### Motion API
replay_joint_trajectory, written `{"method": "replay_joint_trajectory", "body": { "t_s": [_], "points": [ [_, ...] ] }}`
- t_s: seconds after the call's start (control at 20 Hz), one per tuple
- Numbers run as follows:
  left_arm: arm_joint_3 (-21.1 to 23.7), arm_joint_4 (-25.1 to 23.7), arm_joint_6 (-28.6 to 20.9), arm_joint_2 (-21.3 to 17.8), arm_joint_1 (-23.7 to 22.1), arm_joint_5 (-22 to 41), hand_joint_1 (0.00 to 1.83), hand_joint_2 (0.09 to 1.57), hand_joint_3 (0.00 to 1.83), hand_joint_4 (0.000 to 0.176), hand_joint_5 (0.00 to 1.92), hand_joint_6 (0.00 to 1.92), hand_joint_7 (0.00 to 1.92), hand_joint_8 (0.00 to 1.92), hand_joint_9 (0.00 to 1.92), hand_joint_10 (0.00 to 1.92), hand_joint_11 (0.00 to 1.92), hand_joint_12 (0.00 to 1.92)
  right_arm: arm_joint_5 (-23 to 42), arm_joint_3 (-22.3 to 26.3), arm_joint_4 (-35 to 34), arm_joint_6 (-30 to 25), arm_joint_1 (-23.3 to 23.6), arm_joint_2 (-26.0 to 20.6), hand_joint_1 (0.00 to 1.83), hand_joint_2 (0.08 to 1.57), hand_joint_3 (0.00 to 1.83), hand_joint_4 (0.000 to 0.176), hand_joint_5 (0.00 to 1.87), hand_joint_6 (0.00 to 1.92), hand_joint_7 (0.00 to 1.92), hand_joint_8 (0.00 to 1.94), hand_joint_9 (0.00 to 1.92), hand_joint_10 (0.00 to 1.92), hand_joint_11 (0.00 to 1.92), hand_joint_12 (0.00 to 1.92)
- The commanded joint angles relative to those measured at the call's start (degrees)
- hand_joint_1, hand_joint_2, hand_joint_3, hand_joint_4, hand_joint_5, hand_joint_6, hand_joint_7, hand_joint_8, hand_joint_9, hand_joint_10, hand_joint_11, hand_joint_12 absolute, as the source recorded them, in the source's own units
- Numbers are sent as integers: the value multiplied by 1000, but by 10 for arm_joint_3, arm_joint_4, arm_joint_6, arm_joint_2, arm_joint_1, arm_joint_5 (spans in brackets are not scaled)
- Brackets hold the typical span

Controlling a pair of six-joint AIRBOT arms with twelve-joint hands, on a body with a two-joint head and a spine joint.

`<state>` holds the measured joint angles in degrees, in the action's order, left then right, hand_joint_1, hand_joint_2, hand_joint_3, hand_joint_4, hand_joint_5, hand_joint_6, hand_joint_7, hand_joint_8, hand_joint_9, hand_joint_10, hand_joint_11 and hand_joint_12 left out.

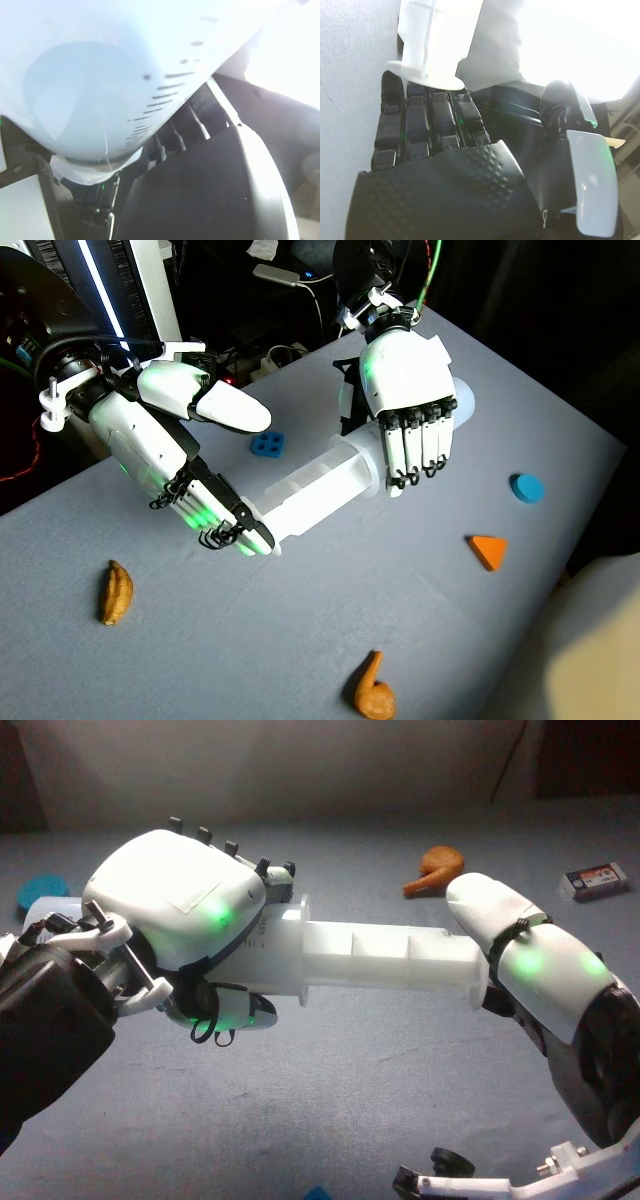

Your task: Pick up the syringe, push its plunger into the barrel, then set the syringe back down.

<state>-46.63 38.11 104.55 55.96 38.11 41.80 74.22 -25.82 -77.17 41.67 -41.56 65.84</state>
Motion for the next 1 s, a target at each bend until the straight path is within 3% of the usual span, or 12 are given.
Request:
{"method": "replay_joint_trajectory", "body": {
  "t_s": [0.0,0.35,0.8,0.95],
  "points": [
    [1,-39,-8,5,-14,63,1380,1098,0,0,1001,809,1017,952,915,1218,864,1022,-27,3,78,-2,13,11,0,1106,1,1,62,3,103,1,60,3,0,559],
    [-3,-28,2,6,-21,60,1379,1107,0,0,968,842,1010,988,898,1232,852,998,-50,-24,89,5,35,63,0,1106,0,1,66,2,112,0,69,1,0,581],
    [-4,8,18,7,-35,60,1380,1103,0,0,980,816,1000,991,922,1218,896,990,-85,-36,115,55,55,95,0,1106,0,0,92,2,133,2,99,2,0,673],
    [-4,15,21,7,-38,60,1380,1104,0,0,969,838,1023,978,895,1229,821,1006,-90,-37,115,59,55,100,0,1106,0,0,96,1,138,2,104,2,0,717]
  ]
}}
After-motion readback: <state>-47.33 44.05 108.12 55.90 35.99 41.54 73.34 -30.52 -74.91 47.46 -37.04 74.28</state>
